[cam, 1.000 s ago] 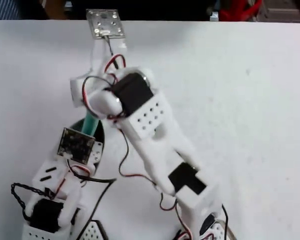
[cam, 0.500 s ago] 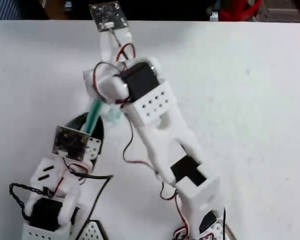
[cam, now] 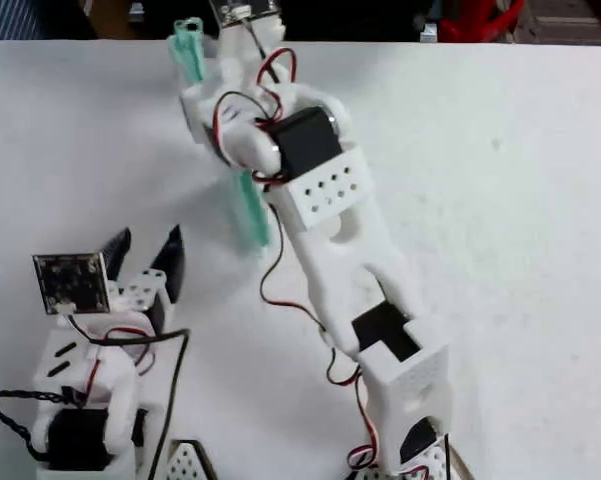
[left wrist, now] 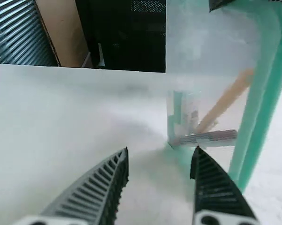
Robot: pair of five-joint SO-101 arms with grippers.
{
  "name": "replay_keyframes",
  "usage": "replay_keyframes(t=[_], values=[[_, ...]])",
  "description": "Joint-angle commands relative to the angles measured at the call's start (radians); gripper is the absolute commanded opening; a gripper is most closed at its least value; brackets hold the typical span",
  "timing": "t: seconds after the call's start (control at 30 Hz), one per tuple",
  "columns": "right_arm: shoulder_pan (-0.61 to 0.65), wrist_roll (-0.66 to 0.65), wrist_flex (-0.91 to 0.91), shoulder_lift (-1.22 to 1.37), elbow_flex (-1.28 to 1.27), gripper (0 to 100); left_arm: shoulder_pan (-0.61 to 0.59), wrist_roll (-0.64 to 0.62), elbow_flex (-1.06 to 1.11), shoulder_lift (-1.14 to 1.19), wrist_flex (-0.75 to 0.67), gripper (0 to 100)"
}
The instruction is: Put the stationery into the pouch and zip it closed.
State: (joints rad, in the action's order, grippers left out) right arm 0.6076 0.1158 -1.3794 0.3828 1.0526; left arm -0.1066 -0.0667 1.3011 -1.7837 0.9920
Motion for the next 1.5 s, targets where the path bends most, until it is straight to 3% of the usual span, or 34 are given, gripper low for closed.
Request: replay_keyframes(t=[0.0, 0.4, 0.57, 0.77, 0.93, 1.17, 1.27, 1.4, 1.47], values=[[-0.042, -0.028, 0.025, -0.027, -0.012, 1.8, -0.013, -0.009, -0.052, 0.005, 0.000, 22], [-0.295, -0.051, -0.166, -0.016, -0.196, 1.8, -0.015, -0.003, 0.035, 0.005, -0.104, 22], [-0.387, -0.198, -0.231, -0.028, -0.279, 1.8, -0.015, -0.006, 0.035, 0.005, -0.106, 22], [-0.579, -0.216, -0.188, -0.021, -0.404, 1.8, -0.015, -0.006, 0.035, 0.005, -0.106, 22], [-0.608, -0.407, -0.188, -0.024, -0.539, 2.2, -0.013, -0.005, 0.037, 0.005, -0.106, 22], [-0.705, -0.509, -0.199, -0.030, -0.617, 2.3, -0.012, -0.003, 0.041, 0.005, -0.106, 22], [-0.760, -0.552, -0.246, -0.030, -0.611, 10.1, -0.008, -0.003, 0.041, 0.005, -0.106, 22], [-0.779, -0.687, -0.303, -0.027, -0.617, 30.3, -0.005, -0.003, 0.041, 0.005, -0.106, 22], [-0.774, -0.732, -0.332, -0.031, -0.611, 32.0, -0.005, -0.002, 0.041, 0.005, -0.106, 22]])
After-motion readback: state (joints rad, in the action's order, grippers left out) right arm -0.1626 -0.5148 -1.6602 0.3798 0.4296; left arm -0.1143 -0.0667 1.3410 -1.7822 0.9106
